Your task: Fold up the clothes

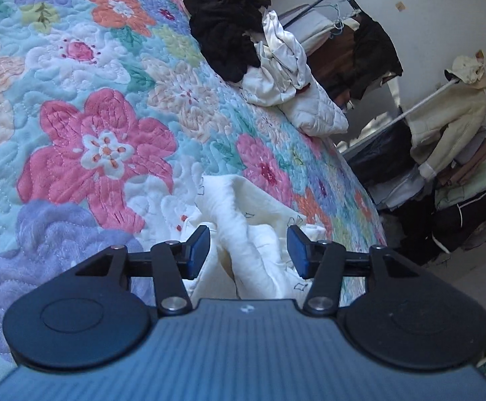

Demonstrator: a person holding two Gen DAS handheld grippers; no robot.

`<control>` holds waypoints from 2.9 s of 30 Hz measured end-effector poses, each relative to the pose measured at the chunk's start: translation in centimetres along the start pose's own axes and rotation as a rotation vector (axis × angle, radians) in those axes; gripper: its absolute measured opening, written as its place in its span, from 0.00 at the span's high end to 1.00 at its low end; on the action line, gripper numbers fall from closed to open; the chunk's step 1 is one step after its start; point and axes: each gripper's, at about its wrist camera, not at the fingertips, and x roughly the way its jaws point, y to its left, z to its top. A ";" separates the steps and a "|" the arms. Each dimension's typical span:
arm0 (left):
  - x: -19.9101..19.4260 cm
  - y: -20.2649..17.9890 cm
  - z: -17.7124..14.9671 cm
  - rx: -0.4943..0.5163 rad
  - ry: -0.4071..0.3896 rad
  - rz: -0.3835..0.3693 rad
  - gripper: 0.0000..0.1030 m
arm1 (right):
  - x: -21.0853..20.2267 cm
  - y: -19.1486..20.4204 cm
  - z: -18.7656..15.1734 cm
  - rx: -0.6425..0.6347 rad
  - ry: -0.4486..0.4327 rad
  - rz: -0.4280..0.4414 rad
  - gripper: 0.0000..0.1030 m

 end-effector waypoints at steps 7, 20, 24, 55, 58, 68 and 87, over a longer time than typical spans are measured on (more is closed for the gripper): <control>2.1 -3.2 -1.9 0.185 0.090 -0.036 0.31 | -1.4 -1.8 0.2 0.202 -0.143 0.060 0.77; 3.9 -1.5 -1.8 0.208 0.098 0.223 0.63 | -5.5 -5.5 -0.2 0.324 -0.242 0.119 0.65; 3.2 -1.8 -2.0 0.226 0.113 0.238 0.60 | -2.6 -8.4 0.4 0.384 -0.191 0.096 0.65; 4.9 -2.1 -3.5 0.294 0.191 0.313 0.59 | -1.3 -4.8 -2.9 0.269 -0.058 0.142 0.47; 4.5 -2.0 -3.2 0.280 0.190 0.300 0.59 | -2.1 -5.0 -3.3 0.271 -0.038 0.150 0.43; 4.1 -0.8 -2.7 0.214 0.165 0.350 0.28 | -1.3 -10.0 -5.9 0.667 -0.065 0.222 0.19; 7.5 -10.4 -8.6 0.439 0.160 0.075 0.62 | -5.8 -13.1 -7.0 0.603 -0.111 0.104 0.58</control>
